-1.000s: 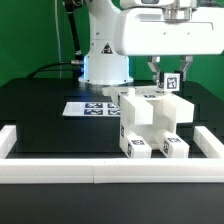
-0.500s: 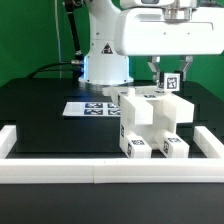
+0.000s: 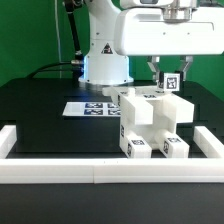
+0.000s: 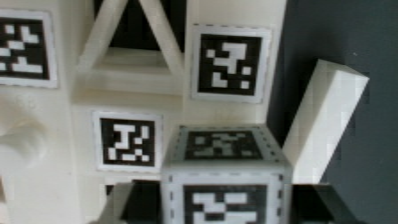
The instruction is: Assemble chair
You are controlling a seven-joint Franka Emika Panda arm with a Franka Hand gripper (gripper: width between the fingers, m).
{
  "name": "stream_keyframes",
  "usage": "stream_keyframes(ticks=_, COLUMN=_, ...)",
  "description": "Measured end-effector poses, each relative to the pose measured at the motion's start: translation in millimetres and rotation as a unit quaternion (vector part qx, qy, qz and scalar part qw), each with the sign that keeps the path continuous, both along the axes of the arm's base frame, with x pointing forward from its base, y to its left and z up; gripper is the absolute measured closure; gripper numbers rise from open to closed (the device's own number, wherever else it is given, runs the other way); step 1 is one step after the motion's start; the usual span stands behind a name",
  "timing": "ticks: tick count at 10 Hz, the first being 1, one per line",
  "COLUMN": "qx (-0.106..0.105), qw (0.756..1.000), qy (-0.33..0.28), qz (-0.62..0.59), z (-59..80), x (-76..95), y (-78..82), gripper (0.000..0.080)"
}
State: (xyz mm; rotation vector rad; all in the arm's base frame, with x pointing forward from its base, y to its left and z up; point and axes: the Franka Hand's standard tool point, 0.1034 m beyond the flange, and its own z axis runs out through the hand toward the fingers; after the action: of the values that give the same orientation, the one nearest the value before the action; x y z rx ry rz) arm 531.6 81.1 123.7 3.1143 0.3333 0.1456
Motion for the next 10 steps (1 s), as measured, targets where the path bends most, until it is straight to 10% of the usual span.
stream_keyframes(ticks=10, qx=0.034, qw=0.948, qy=0.003, qz=-0.317, z=-0.2, x=-0.2, y=0.9, gripper=0.0511)
